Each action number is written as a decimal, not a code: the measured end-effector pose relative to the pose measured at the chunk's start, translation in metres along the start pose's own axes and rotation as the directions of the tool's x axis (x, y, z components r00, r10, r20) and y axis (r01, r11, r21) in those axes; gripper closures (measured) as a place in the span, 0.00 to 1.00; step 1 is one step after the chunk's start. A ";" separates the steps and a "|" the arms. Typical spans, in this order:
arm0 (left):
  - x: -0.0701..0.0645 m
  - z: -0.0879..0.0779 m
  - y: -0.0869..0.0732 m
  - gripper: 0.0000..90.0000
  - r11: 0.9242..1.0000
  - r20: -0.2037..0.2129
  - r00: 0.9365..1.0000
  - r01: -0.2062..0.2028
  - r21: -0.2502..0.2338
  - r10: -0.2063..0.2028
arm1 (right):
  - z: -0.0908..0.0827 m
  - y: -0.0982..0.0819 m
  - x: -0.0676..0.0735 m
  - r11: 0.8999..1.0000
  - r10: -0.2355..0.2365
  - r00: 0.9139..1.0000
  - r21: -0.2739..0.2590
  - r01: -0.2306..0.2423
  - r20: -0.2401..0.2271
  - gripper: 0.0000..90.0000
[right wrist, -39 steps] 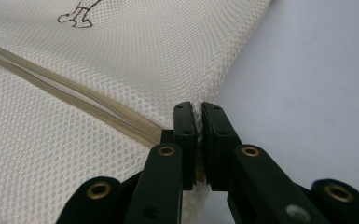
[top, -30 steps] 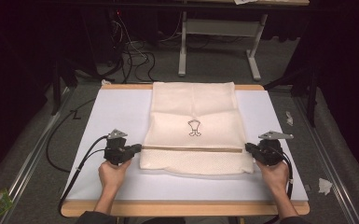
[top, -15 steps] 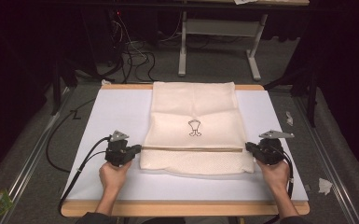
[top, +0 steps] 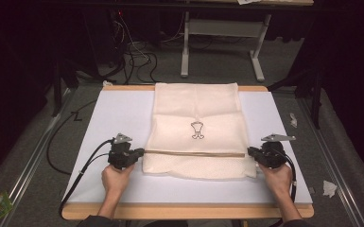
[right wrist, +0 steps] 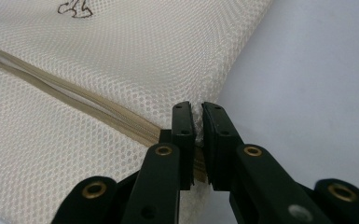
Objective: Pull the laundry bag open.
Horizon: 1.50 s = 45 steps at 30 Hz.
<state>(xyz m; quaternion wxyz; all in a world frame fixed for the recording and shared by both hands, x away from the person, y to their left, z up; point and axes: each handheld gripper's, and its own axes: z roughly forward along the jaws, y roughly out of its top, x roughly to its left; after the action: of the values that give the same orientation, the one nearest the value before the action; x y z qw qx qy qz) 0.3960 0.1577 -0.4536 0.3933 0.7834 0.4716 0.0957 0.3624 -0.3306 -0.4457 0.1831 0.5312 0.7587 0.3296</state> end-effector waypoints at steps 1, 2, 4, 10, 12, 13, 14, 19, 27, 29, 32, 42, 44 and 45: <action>0.000 0.001 0.000 0.96 1.000 -0.002 1.000 0.001 0.002 -0.001 | 0.001 0.000 0.000 1.000 0.003 1.000 0.007 -0.003 0.000 0.93; 0.000 0.002 0.000 0.96 1.000 -0.004 1.000 -0.001 0.008 0.001 | 0.002 -0.001 0.000 1.000 0.004 1.000 0.011 -0.004 0.001 0.93; 0.000 0.004 -0.001 0.96 1.000 -0.008 1.000 -0.003 0.015 0.003 | 0.004 -0.002 0.000 1.000 0.004 1.000 0.014 -0.004 0.002 0.93; -0.001 0.009 -0.005 0.96 0.999 -0.011 1.000 -0.010 0.036 0.010 | 0.013 -0.006 -0.002 0.999 0.018 1.000 0.038 -0.019 0.009 0.87; 0.000 0.009 -0.005 0.95 0.999 -0.005 1.000 -0.006 0.038 0.006 | 0.011 -0.006 -0.002 0.999 0.020 1.000 0.031 -0.020 0.008 0.82; 0.000 0.009 -0.005 0.93 0.999 -0.005 1.000 -0.006 0.038 0.006 | 0.011 -0.006 -0.002 0.999 0.023 1.000 0.024 -0.024 0.012 0.79; 0.000 0.008 -0.004 0.90 1.000 -0.004 1.000 -0.002 0.028 0.002 | 0.009 -0.006 -0.002 0.999 0.024 1.000 0.021 -0.025 0.013 0.78; -0.001 0.003 -0.004 0.76 1.000 0.013 1.000 -0.002 -0.003 0.002 | 0.005 -0.006 0.000 1.000 0.019 1.000 0.005 -0.019 0.011 0.70; 0.003 -0.018 -0.002 0.62 0.995 0.001 1.000 -0.024 -0.094 0.024 | -0.019 -0.008 -0.004 0.995 0.037 0.999 -0.096 -0.036 0.013 0.63; 0.007 -0.026 -0.004 0.61 0.992 -0.010 1.000 -0.021 -0.125 0.020 | -0.023 -0.009 -0.008 0.992 0.042 0.999 -0.118 -0.040 0.014 0.63; 0.011 -0.030 -0.007 0.60 0.990 -0.018 1.000 -0.012 -0.137 0.010 | -0.030 -0.012 -0.015 0.989 0.058 0.998 -0.136 -0.054 0.020 0.62; 0.026 -0.046 -0.017 0.58 0.984 -0.045 0.999 0.021 -0.175 -0.029 | -0.047 -0.025 -0.032 0.977 0.104 0.993 -0.194 -0.093 0.049 0.61; 0.028 -0.048 -0.019 0.58 0.983 -0.047 0.998 0.028 -0.183 -0.037 | -0.050 -0.029 -0.036 0.973 0.118 0.992 -0.207 -0.104 0.053 0.61; 0.030 -0.048 -0.020 0.58 0.981 -0.051 0.998 0.036 -0.188 -0.046 | -0.050 -0.029 -0.036 0.973 0.118 0.992 -0.207 -0.104 0.053 0.61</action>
<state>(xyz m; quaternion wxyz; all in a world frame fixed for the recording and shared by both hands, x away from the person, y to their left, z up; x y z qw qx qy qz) 0.3740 0.2125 -0.4418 0.4540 0.7300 0.4874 0.1531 0.3246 -0.3856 -0.4328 0.2424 0.5617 0.6836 0.3980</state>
